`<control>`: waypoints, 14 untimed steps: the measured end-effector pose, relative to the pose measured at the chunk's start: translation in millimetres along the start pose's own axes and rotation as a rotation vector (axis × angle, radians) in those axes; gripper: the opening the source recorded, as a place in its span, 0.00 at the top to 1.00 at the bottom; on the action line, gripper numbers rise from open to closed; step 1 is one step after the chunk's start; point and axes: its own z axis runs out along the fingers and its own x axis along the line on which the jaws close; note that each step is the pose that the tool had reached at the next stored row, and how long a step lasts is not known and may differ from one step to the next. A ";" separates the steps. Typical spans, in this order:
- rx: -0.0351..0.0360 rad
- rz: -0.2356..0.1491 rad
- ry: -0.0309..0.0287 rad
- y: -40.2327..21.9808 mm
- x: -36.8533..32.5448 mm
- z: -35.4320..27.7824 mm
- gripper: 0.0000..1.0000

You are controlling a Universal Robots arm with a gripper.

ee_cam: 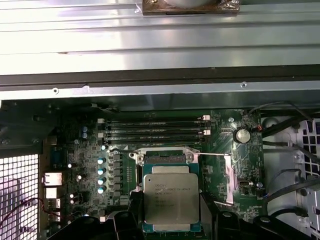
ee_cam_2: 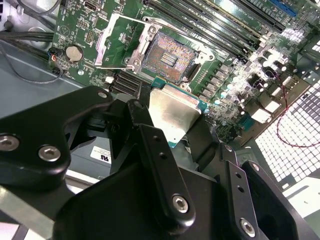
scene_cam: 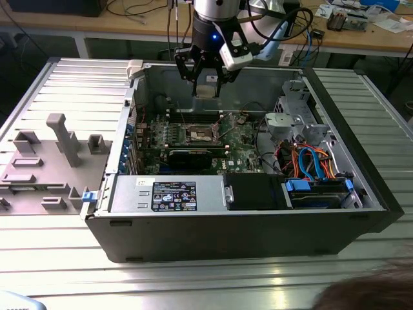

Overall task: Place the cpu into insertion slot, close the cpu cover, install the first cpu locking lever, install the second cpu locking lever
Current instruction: 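Place the cpu into insertion slot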

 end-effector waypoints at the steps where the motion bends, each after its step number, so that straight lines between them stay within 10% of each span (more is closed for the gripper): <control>1: 0.0000 0.002 -0.0001 0.0 0.0 0.0 0.46; 14: -0.0004 0.025 -0.0019 0.0 0.0 0.1 0.46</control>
